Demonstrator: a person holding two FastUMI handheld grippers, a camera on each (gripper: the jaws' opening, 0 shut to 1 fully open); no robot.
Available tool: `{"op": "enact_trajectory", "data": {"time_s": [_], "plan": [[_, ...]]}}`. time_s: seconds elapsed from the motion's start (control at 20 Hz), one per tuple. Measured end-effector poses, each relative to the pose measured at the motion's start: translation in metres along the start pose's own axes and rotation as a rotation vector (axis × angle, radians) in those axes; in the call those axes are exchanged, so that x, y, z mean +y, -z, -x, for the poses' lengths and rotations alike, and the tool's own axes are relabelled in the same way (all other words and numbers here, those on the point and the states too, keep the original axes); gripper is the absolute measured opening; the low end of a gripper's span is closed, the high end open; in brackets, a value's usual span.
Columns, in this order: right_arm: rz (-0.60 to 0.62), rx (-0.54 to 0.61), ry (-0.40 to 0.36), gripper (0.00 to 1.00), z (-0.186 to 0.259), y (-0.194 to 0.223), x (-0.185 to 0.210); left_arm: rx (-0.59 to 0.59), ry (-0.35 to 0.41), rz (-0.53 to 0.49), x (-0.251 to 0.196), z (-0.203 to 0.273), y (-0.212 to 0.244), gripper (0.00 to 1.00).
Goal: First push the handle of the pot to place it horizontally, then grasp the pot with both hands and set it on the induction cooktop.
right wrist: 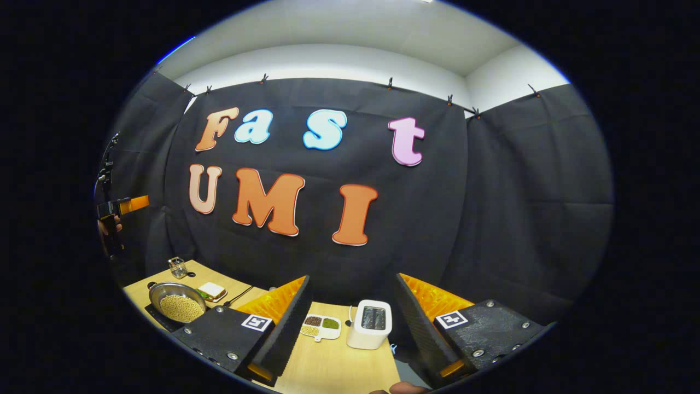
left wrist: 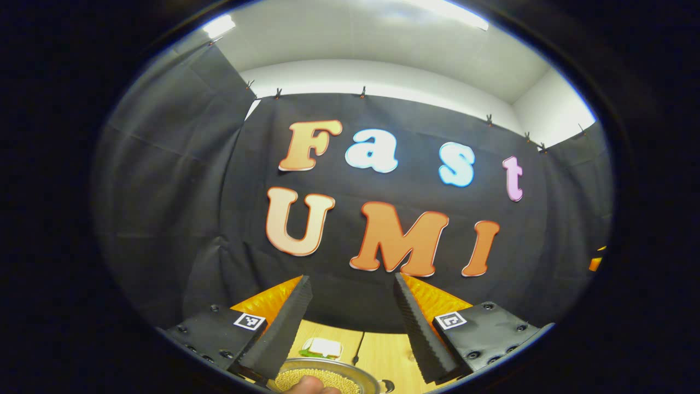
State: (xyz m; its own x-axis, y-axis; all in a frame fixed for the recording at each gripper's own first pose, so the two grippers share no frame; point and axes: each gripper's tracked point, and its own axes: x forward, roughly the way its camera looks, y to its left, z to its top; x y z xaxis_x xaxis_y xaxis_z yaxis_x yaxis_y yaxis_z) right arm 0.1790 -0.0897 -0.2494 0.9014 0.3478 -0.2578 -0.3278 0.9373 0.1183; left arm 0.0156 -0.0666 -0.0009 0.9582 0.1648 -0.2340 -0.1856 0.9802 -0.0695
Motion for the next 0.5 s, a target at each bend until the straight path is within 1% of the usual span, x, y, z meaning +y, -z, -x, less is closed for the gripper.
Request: {"op": "enact_trajectory", "data": {"time_s": [0.1, 0.15, 0.2, 0.35, 0.5], "plan": [[-0.001, -0.035, 0.024, 0.94, 0.010, -0.021, -0.013, -0.040, 0.047, 0.003, -0.018, 0.000, -0.025, 0.97], [-0.002, -0.056, 0.029, 0.99, 0.015, -0.032, -0.018, -0.063, 0.060, -0.001, -0.024, 0.000, -0.038, 0.97], [-0.006, -0.074, 0.035, 0.94, 0.017, -0.043, -0.021, -0.094, 0.066, -0.002, -0.029, 0.001, -0.052, 0.97], [-0.011, -0.111, 0.058, 0.95, 0.018, -0.070, -0.030, -0.167, 0.112, 0.004, -0.050, 0.004, -0.089, 0.96], [-0.009, -0.143, 0.062, 0.95, 0.018, -0.093, -0.034, -0.215, 0.123, -0.017, -0.057, 0.007, -0.121, 0.96]]}}
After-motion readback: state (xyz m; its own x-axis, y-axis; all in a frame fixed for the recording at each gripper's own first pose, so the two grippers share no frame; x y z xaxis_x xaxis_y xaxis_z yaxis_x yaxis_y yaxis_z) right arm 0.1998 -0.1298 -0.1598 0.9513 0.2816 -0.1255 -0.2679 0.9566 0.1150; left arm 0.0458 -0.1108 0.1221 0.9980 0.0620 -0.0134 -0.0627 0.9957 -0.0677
